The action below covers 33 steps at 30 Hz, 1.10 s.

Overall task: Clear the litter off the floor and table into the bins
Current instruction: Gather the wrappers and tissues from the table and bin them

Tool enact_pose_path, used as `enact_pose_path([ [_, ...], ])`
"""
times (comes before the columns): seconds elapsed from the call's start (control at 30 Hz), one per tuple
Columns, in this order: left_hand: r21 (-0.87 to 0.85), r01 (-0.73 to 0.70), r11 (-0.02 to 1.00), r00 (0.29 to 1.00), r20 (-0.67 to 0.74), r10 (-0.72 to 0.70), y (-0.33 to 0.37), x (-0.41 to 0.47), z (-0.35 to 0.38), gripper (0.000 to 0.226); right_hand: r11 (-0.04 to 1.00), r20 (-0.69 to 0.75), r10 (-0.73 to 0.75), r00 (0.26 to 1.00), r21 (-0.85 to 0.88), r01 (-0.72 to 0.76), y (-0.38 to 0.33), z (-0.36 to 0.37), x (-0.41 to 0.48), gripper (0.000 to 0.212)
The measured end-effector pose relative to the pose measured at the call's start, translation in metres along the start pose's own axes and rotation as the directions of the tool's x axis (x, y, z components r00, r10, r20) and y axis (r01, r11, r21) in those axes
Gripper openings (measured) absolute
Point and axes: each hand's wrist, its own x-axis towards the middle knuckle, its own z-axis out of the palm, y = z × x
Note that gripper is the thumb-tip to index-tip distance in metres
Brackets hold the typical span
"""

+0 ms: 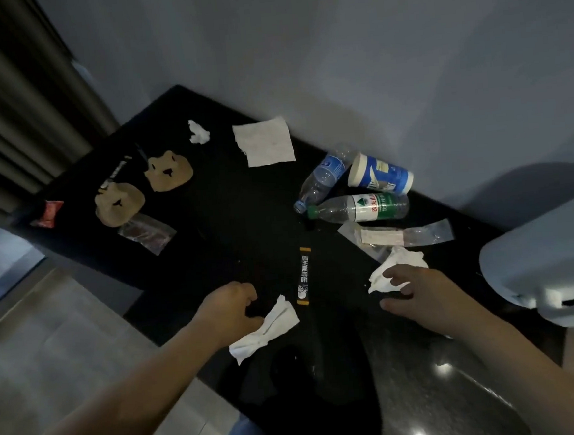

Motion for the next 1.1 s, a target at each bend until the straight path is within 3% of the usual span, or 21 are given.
enact_pose_path([
  [0.2, 0.1, -0.017, 0.995, 0.992, 0.126, 0.005, -0.011, 0.027, 0.026, 0.052, 0.988, -0.031, 0.086, 0.996, 0.128, -0.082, 0.0, 0.014, 0.007, 0.052],
  [0.37, 0.141, -0.049, 0.989, 0.985, 0.172, 0.025, -0.014, 0.035, 0.043, 0.06, 0.974, 0.027, 0.124, 0.992, 0.188, -0.127, -0.002, 0.031, 0.011, 0.056],
  [0.53, 0.181, -0.072, 0.981, 0.989, 0.139, 0.047, -0.014, 0.039, 0.058, 0.041, 0.966, 0.024, 0.142, 0.99, 0.213, -0.144, 0.001, 0.036, 0.017, 0.055],
  [0.73, -0.081, 0.083, 0.993, 0.993, 0.09, -0.076, -0.016, 0.046, 0.058, 0.013, 0.962, 0.013, 0.159, 0.987, 0.224, -0.158, 0.012, 0.034, 0.022, 0.055],
  [0.87, -0.198, 0.122, 0.972, 0.992, 0.015, -0.122, -0.004, 0.06, 0.044, 0.013, 0.961, 0.011, 0.189, 0.982, 0.206, -0.187, 0.024, 0.031, 0.028, 0.056],
  [0.97, -0.245, 0.105, 0.964, 0.992, -0.043, -0.119, 0.013, 0.075, 0.033, 0.013, 0.976, -0.011, 0.204, 0.979, 0.08, -0.202, 0.034, 0.026, 0.034, 0.058],
  [1.1, -0.245, 0.118, 0.962, 0.99, -0.041, -0.132, 0.038, 0.093, 0.031, 0.018, 0.992, -0.11, 0.121, 0.987, -0.019, -0.124, 0.043, 0.02, 0.051, 0.071],
])
